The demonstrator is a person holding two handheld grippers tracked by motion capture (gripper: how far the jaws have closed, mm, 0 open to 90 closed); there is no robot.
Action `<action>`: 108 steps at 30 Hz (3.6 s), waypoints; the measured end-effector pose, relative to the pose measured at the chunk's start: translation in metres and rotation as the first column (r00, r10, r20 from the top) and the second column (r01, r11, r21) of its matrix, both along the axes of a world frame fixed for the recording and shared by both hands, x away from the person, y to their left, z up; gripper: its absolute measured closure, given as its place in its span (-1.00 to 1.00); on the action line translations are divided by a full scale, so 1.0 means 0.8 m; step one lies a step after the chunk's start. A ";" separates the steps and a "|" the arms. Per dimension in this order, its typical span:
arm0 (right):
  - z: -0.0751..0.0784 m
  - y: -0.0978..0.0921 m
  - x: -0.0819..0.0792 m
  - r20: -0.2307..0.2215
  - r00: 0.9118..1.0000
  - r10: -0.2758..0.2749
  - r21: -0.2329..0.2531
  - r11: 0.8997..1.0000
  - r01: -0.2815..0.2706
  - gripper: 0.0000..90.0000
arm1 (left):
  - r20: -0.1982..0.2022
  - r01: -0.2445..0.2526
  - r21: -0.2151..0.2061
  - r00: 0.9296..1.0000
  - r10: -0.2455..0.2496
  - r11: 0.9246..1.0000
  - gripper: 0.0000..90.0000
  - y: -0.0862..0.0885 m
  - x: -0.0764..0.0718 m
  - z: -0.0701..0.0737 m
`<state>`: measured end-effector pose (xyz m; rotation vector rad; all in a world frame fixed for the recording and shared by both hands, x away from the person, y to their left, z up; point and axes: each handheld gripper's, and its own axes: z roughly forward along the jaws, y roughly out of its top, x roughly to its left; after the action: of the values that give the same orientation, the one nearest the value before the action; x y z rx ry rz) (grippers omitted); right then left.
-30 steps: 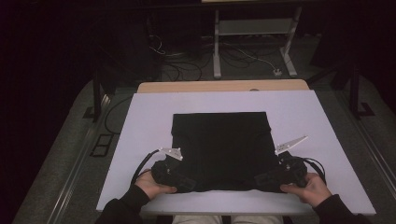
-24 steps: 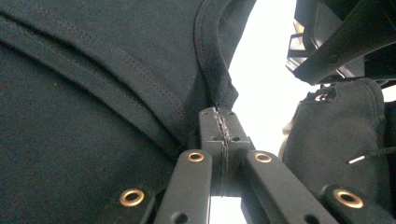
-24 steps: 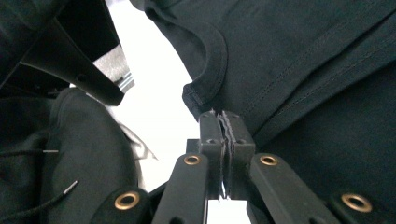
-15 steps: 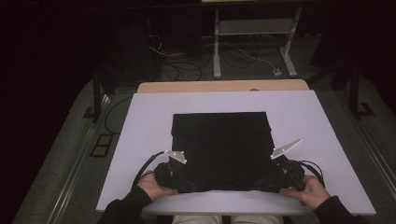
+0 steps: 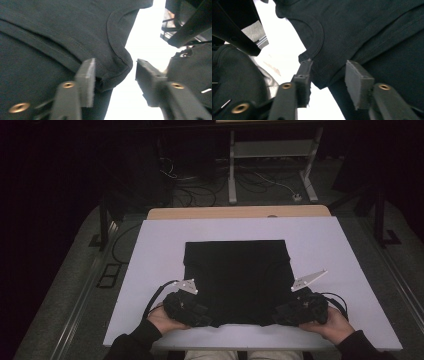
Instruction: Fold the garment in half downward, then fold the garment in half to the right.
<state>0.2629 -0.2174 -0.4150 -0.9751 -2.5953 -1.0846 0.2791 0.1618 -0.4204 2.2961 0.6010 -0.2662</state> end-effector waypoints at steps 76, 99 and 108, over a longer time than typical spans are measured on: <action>0.071 0.084 0.139 0.225 0.969 -0.104 0.027 0.995 0.101 -1.00 | 0.219 -0.353 -0.097 0.904 0.366 0.931 -1.00 0.096 -0.007 0.006; 0.075 0.127 0.188 0.244 0.966 -0.086 0.010 0.996 0.086 -1.00 | 0.213 -0.263 -0.024 0.941 0.262 0.965 -1.00 0.080 -0.015 -0.017; 0.071 0.145 0.200 0.243 0.966 -0.086 0.020 0.996 0.084 -1.00 | 0.210 -0.236 -0.002 0.950 0.231 0.972 -1.00 0.075 -0.019 -0.020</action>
<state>0.4229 -0.1011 -0.3583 -1.0178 -2.7576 -1.3134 0.2635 0.2221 -0.4365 2.2121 0.7608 0.0953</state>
